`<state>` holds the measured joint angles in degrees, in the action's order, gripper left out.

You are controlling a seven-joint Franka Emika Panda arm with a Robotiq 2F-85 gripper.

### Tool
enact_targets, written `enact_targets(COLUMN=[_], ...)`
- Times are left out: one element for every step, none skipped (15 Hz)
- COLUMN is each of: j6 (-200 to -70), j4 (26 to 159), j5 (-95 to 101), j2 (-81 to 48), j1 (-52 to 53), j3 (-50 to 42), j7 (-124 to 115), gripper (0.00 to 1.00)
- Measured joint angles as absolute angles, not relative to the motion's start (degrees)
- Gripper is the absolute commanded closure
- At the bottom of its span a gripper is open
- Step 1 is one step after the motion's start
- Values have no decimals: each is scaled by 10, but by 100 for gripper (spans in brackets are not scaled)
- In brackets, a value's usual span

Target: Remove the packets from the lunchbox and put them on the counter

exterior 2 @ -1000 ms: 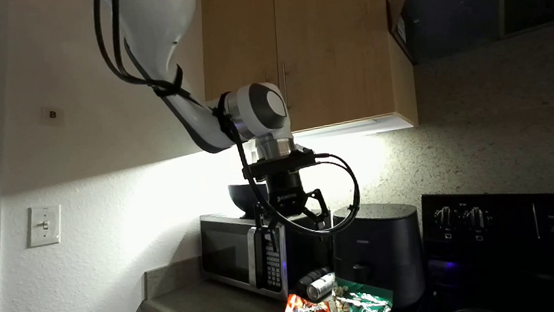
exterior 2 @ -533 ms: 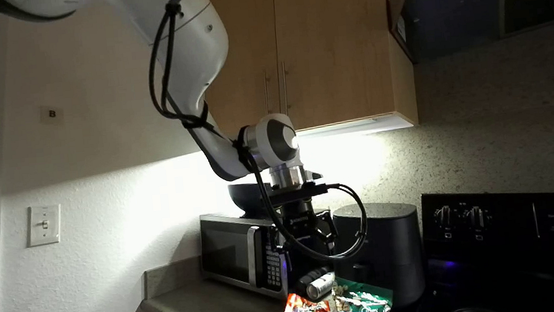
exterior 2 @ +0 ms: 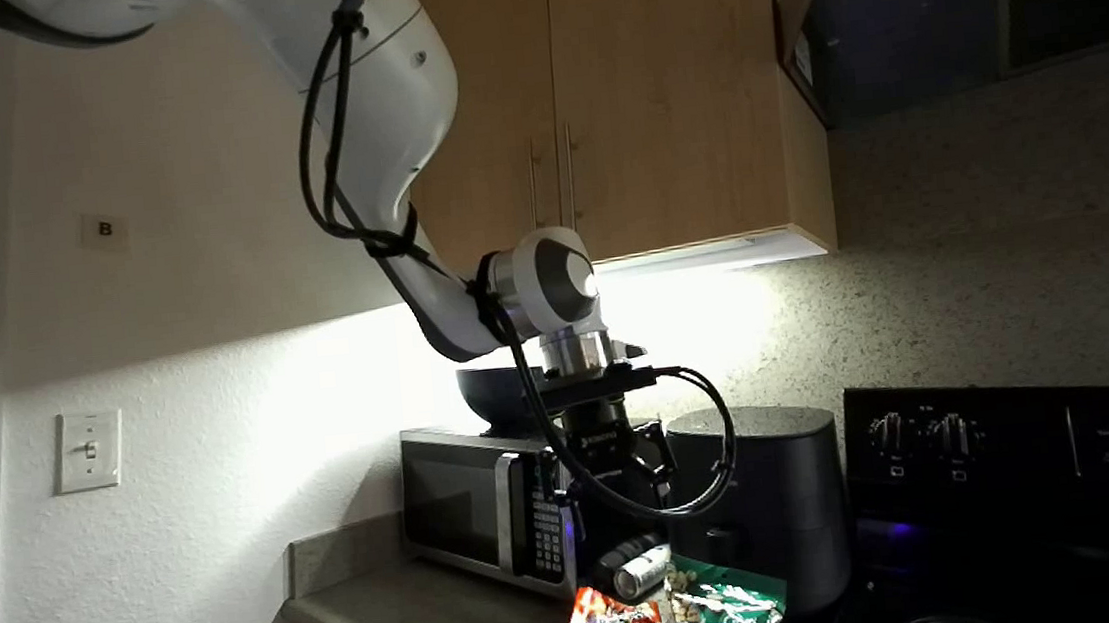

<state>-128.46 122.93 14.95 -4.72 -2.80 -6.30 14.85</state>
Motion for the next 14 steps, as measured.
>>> enact_targets(j6=[-1288,-1299,-1310,-1320,-1328,-1334,-1336,-1336,-1336,-1336,-1336,-1336,-1335,-1334], j4=[1228,1226,1221,1214,1206,1197,1186,1175,1163,1152,1140,1128,1116,1104], j5=[149,150,150,150,150,150,150,150,150,150,150,150,150,150], j2=[-53,-63,-77,-94,-112,-131,-148,-166,-183,-200,-215,-231,-246,-259], j1=[-29,-31,-33,-36,-39,-42,-45,-47,-49,-51,-52,-54,-56,-57], j3=[-63,-64,-64,-65,-67,-67,-68,-68,-69,-70,-71,-72,-73,-73], j7=[148,148,147,147,147,147,147,147,147,147,147,147,147,147], gripper=[0,0,0,0,0,0,0,0,0,2,6,12,28,36])
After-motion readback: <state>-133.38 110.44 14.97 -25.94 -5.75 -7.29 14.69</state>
